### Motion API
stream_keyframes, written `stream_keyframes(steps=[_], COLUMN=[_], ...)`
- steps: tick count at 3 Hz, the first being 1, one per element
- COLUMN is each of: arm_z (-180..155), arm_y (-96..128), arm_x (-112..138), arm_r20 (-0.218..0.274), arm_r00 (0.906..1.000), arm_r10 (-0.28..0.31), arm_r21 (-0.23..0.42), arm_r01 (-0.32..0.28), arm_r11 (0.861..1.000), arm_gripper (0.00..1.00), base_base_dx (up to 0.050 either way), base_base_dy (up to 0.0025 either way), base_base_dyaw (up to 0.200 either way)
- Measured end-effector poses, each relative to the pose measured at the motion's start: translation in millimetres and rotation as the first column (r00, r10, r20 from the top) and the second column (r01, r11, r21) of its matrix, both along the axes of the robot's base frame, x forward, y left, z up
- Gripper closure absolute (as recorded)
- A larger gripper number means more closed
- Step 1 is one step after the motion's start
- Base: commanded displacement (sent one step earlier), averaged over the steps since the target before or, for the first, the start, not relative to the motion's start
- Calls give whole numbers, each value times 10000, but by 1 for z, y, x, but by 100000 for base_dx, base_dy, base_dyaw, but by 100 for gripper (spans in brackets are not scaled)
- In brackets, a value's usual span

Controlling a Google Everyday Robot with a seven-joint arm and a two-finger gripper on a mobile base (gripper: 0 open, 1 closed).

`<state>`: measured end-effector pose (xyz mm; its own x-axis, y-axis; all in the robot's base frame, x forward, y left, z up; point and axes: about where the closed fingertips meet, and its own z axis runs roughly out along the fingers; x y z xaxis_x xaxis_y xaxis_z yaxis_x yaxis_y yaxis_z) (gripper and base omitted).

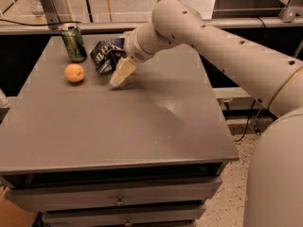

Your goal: Move blue chip bag near green can

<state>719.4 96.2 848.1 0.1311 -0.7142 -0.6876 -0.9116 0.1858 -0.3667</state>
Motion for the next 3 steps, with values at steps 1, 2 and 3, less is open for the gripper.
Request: stream_keyframes(steps=[1, 2, 3], arm_z=[25, 59, 58], arm_y=[-30, -86, -85], arm_x=[1, -4, -4], arm_r20=[508, 1224, 1223], arm_r00=[9968, 9790, 9790], arm_r10=[-614, -1633, -1632], arm_r21=[-396, -795, -796], arm_r01=[635, 1737, 1736], arm_r11=[9972, 9816, 9816], arm_gripper=[0, 0, 0], base_base_dx=[0, 0, 0], base_base_dy=[0, 0, 0], base_base_dyaw=[0, 0, 0])
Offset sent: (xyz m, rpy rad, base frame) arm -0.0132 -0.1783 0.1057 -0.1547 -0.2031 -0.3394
